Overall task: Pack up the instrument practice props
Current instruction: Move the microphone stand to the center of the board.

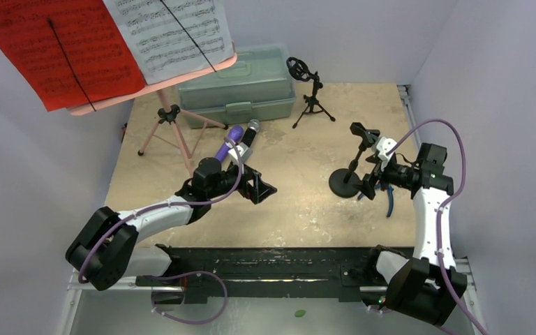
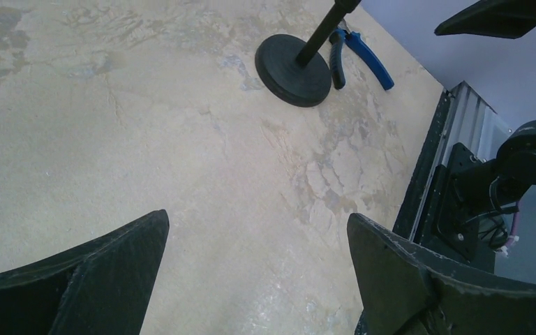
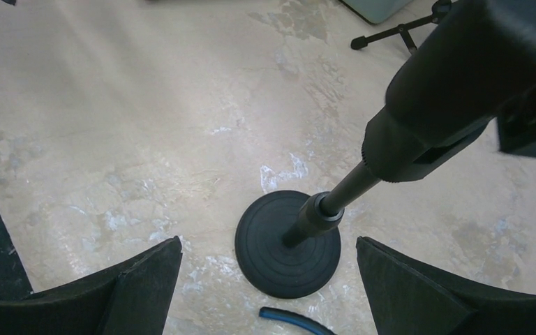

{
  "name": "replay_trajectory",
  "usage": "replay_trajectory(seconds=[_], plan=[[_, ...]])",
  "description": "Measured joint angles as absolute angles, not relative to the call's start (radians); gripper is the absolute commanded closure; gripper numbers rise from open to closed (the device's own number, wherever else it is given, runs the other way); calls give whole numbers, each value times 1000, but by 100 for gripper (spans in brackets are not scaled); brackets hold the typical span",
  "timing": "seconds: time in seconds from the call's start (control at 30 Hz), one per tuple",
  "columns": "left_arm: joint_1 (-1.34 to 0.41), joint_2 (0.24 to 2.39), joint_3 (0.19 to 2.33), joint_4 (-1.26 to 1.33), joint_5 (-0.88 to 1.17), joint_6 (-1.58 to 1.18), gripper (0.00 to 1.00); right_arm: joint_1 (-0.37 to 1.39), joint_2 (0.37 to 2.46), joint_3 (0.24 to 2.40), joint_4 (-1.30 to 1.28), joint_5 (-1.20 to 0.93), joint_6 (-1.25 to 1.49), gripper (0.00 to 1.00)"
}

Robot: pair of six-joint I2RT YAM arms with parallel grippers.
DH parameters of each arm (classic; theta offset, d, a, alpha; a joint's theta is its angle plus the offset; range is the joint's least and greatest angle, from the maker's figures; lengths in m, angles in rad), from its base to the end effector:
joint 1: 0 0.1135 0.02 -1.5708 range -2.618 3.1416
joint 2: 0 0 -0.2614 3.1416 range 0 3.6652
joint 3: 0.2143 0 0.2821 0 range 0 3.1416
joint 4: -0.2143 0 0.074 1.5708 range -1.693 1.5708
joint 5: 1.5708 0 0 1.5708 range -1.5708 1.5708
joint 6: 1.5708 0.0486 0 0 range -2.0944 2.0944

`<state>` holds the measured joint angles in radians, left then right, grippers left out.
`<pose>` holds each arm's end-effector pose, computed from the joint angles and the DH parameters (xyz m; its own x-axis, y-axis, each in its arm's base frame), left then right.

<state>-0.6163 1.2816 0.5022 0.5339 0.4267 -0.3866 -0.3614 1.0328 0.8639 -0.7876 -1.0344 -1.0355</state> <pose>0.2319 -0.1889 0.1842 -0.5056 -0.0625 -0.8605 0.7160 0.5261 -0.4589 0.2251 -0.0404 0.2700 -0.1467 -0.4144 -0.8982 -0.8017 0.5817 -0.1375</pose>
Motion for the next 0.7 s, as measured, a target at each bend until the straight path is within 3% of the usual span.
replay_trajectory(seconds=[0.7], plan=[[-616, 1218, 447, 625, 422, -453, 0, -367, 1005, 733, -559, -932, -1011, 1]])
